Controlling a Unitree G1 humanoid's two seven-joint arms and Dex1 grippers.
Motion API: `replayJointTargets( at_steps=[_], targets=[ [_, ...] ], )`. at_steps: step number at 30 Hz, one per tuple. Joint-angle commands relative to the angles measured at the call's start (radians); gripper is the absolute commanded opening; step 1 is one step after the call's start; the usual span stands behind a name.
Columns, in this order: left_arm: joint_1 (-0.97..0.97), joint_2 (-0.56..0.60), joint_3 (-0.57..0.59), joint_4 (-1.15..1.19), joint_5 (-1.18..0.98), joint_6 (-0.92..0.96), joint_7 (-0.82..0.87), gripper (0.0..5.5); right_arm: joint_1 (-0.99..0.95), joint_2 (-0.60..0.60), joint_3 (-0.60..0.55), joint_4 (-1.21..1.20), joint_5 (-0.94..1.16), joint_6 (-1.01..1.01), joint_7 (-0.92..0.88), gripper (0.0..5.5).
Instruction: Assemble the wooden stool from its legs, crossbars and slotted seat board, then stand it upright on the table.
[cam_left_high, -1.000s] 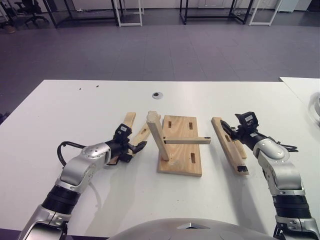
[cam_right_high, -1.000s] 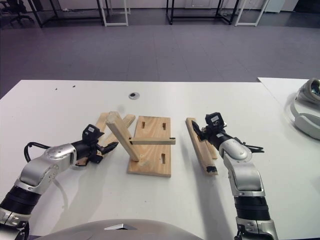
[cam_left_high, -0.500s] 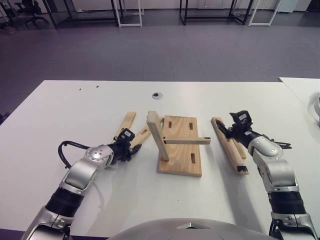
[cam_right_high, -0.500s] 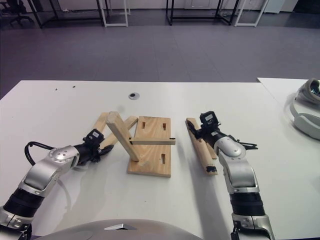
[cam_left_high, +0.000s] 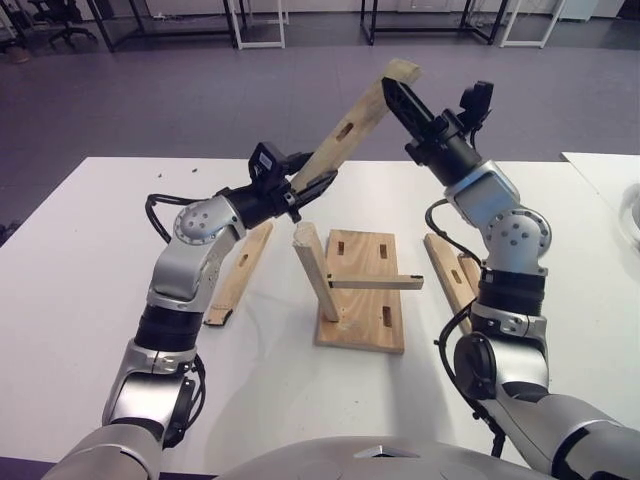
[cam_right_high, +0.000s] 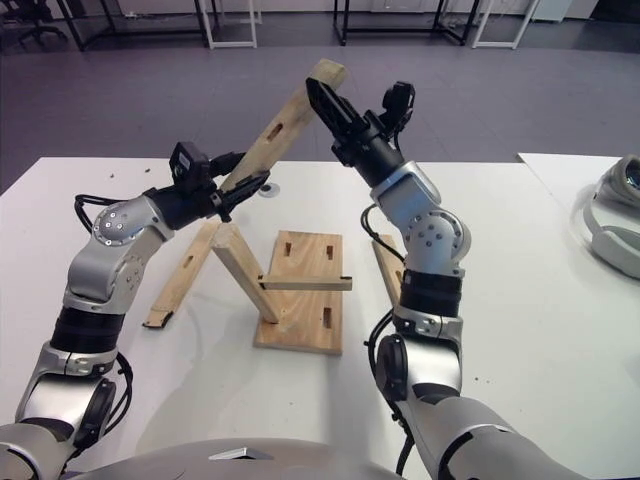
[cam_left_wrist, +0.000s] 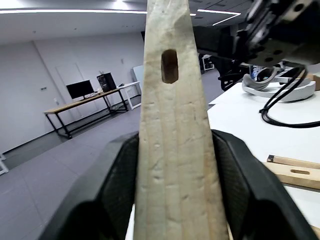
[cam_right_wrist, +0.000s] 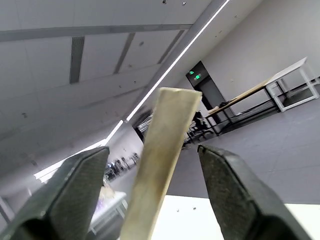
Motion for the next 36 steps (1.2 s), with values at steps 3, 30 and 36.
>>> replayJointTargets(
  at_steps=[3,30,36],
  targets=[
    [-0.014,0.010,-0.025,0.018,0.045,-0.080,-0.064,2.13,-0.022,-0.003,-0.032,0.009,0.074,0.038,-0.057,2.76],
    [0.548,0.160,-0.019,-0.192,0.206,0.181,0.029,4.94,0.936,-0.211,-0.278,-0.621,0.666,0.125,-0.585,1.00],
    [0.535,0.147,-0.079,-0.216,0.253,0.248,0.056,5.22,0.995,-0.224,-0.168,-0.663,0.538,0.045,-0.614,1.00]
  ],
)
